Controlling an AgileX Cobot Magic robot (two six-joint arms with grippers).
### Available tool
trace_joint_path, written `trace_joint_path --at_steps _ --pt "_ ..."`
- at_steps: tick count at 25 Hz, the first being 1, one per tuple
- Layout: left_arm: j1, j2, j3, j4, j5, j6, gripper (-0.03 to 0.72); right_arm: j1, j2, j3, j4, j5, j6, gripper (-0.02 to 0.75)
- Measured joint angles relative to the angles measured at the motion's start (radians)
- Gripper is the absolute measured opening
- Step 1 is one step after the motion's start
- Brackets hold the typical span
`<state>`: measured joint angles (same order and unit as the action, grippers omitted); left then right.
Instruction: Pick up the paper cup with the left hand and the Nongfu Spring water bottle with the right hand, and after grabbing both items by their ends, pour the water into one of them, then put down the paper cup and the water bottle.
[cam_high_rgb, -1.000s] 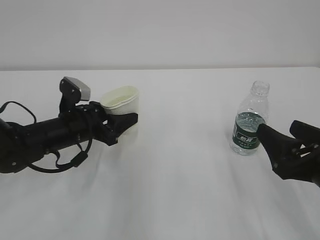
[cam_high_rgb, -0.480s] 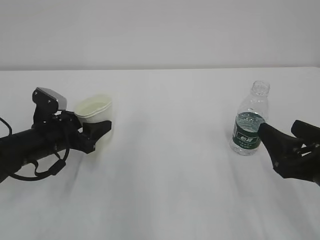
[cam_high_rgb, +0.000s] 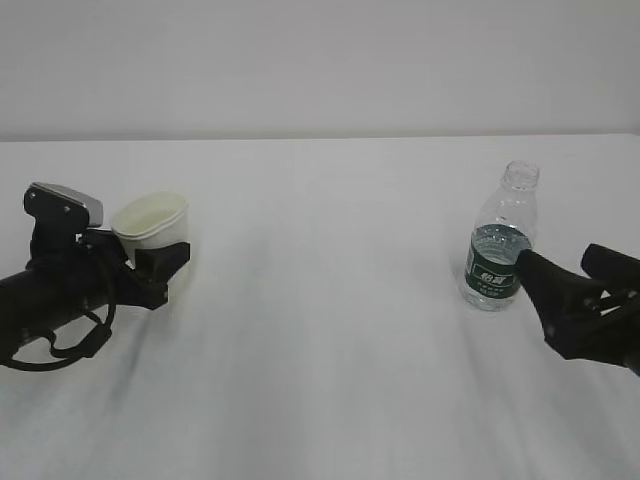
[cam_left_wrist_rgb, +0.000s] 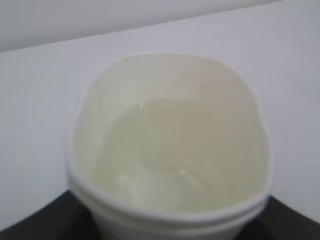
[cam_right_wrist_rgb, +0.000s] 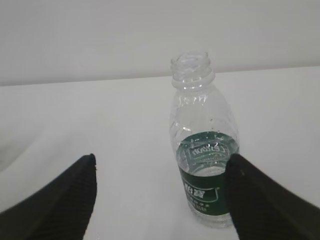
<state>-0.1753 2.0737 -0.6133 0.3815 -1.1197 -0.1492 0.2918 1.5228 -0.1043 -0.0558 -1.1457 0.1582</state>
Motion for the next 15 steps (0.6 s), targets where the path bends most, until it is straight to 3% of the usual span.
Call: trace_joint_path --at_steps 15 --pt "0.0 -0.021 0.034 -0.1 -0.002 0.002 0.428 0.0 0.032 0.0 -0.017 0.0 0.002 0.594"
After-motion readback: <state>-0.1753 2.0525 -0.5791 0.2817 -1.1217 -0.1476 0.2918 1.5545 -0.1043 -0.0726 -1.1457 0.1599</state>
